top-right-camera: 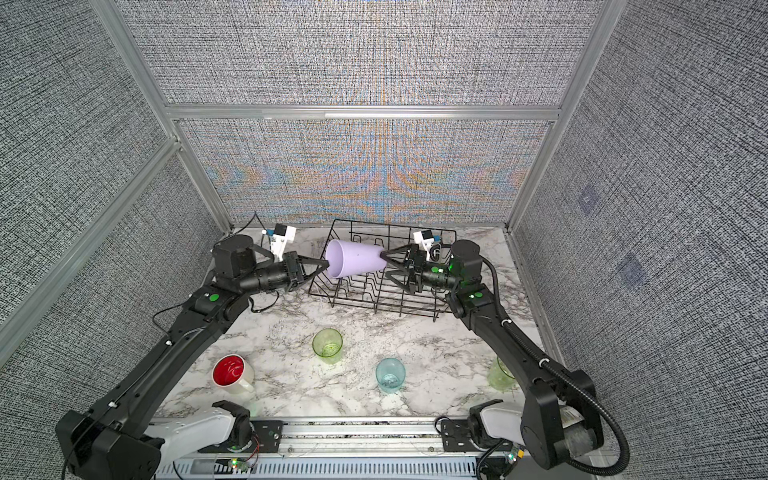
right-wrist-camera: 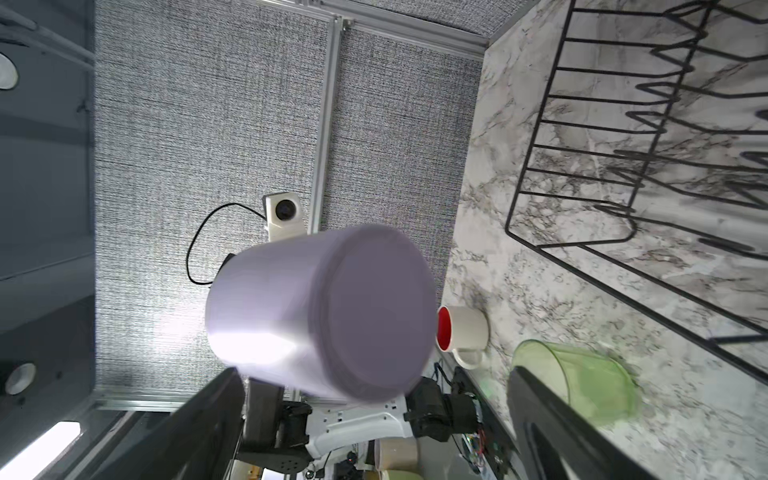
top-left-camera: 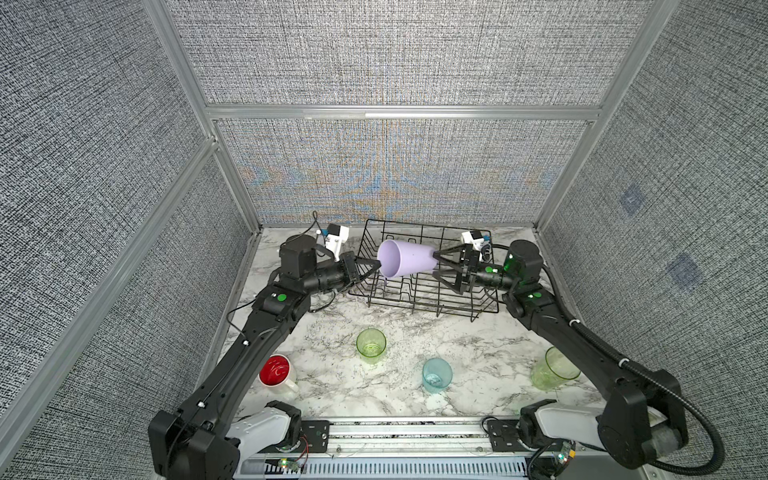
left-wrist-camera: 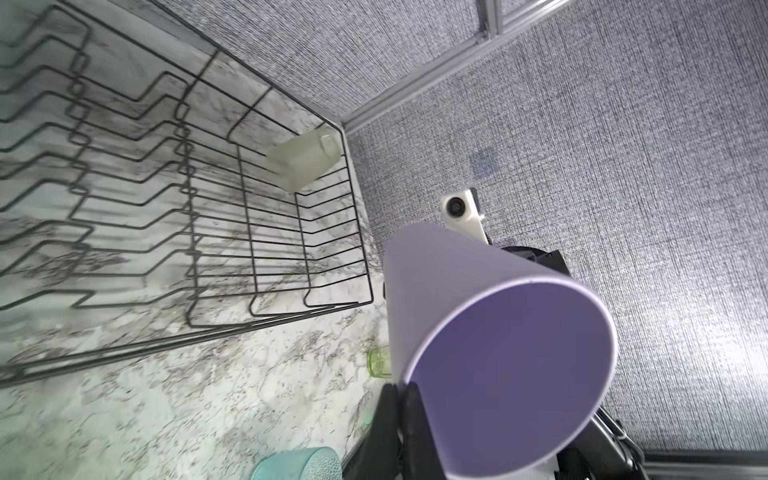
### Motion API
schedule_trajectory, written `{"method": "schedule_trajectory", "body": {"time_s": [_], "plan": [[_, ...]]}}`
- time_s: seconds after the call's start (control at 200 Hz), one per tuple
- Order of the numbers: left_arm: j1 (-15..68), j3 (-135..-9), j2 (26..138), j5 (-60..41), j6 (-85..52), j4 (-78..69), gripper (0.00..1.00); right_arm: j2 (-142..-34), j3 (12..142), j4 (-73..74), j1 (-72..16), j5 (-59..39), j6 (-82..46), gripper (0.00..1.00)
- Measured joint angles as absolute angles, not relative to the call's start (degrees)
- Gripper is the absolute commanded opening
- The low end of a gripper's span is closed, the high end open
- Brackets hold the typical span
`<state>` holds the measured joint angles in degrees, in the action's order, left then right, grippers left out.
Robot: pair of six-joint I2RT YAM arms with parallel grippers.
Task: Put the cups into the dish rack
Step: 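Pass the lavender cup from the left gripper to the right gripper above the rack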
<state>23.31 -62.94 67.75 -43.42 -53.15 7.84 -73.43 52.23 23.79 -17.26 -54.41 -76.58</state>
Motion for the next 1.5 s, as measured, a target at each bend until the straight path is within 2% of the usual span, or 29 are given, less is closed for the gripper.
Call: {"method": "schedule_trajectory", "body": {"time_s": [0.345,0.665,0.71,0.845,0.905,1.07,1.316,1.501], "plan": [[27.42,-63.13,75.13,-45.45,-58.72,-3.05,0.00,-75.79,49.47,43.16,-17.61,-51.35,-91.70,0.96],[28.36,-61.36,76.51,-45.10,-60.51,-7.60,0.00,-78.98,47.70,55.48,-17.65,-47.20,-97.95,0.81],[28.36,-61.45,76.84,-45.04,-60.47,-7.62,0.04,-79.40,47.59,56.55,-17.65,-46.87,-98.35,0.79],[28.36,-61.76,77.54,-44.88,-59.99,-7.35,0.05,-80.03,47.33,57.30,-17.65,-46.54,-98.48,0.74],[28.36,-61.47,77.56,-44.16,-59.79,-7.33,0.12,-80.07,47.20,57.04,-17.67,-46.54,-98.00,0.74],[28.32,-61.49,78.00,-41.89,-58.81,-4.95,0.40,-79.75,46.33,54.81,-17.61,-46.37,-95.09,0.73],[27.86,-61.28,75.55,-35.88,-53.80,3.46,0.51,-78.67,45.80,43.24,-15.53,-45.28,-85.95,0.70],[27.81,-59.77,73.34,-31.03,-48.90,10.98,0.58,-77.14,50.94,23.05,-13.28,-42.24,-70.94,0.68]]}}
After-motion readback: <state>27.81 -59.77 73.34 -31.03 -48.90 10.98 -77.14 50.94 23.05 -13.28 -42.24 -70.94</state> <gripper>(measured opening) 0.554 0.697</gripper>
